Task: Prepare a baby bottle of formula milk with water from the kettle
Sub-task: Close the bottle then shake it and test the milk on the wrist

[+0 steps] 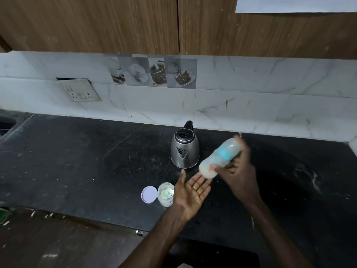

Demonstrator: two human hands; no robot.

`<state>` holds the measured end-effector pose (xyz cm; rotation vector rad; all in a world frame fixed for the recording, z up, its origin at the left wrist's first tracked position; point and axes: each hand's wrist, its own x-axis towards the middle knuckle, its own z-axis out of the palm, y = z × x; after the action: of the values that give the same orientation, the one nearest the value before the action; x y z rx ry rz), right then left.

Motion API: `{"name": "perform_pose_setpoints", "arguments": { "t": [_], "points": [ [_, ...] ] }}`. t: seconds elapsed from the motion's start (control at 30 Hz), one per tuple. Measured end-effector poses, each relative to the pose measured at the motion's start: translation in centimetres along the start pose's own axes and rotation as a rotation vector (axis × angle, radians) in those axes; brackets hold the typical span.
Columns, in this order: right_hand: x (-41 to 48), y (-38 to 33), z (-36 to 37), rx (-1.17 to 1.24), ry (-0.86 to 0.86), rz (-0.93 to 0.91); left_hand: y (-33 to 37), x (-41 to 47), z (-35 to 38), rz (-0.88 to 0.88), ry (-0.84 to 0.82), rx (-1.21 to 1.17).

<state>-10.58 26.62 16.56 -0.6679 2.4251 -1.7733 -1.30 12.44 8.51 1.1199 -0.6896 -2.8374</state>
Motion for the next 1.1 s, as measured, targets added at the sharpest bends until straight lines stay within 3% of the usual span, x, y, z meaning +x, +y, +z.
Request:
{"name": "perform_pose_setpoints", "arguments": {
  "t": [0.07, 0.17, 0.2, 0.27, 0.3, 0.4, 0.5, 0.7, 0.83, 0.93, 1.0, 1.03, 1.1],
  "points": [
    [-1.0, -0.3, 1.1, 0.157, 0.233, 0.047, 0.4, 0.3, 0.0, 0.021, 0.028, -0.036],
    [-3.2, 0.3, 2.7, -0.087, -0.058, 0.051, 0.6, 0.1, 0.1, 0.024, 0.03, -0.088],
    [-3.7, 0.7, 2.8, -0.151, -0.054, 0.046, 0.7, 0.0, 0.2, 0.028, 0.028, -0.077],
    [-3.7, 0.6, 2.9, -0.057, 0.15, 0.075, 1.1, 0.2, 0.3, 0.042, 0.032, -0.059],
    [-3.6, 0.2, 3.2, -0.058, 0.168, 0.078, 1.2, 0.2, 0.3, 0.057, 0.027, -0.082],
    [-3.7, -1.2, 3.8, -0.311, -0.096, -0.037, 1.0, 0.3, -0.4, 0.083, -0.038, -0.166],
    [-2.1, -1.8, 3.2, -0.01, 0.162, 0.009, 1.0, 0.2, -0.9, 0.114, 0.012, -0.143],
    [-3.7, -1.3, 4.5, -0.162, -0.269, -0.031, 1.3, -1.4, -0.4, 0.083, -0.164, -0.195],
    [-2.9, -1.3, 3.3, -0.111, -0.361, -0.07, 1.4, -1.7, -0.5, 0.065, -0.163, -0.215],
    [-1.8, -2.3, 2.3, -0.222, -0.43, -0.087, 1.0, -1.7, -0.2, 0.08, -0.181, -0.176],
    [-0.6, -3.5, 0.9, -0.274, -0.354, -0.158, 0.7, -1.5, -0.2, 0.095, -0.171, -0.146],
    [0.0, -4.2, 0.2, -0.222, -0.207, -0.165, 0.6, -1.5, -0.4, 0.1, -0.149, -0.128],
    [0.1, -4.9, 0.2, 0.117, 0.195, -0.118, 0.8, -1.2, -1.0, 0.113, -0.132, -0.1]
  ]
}}
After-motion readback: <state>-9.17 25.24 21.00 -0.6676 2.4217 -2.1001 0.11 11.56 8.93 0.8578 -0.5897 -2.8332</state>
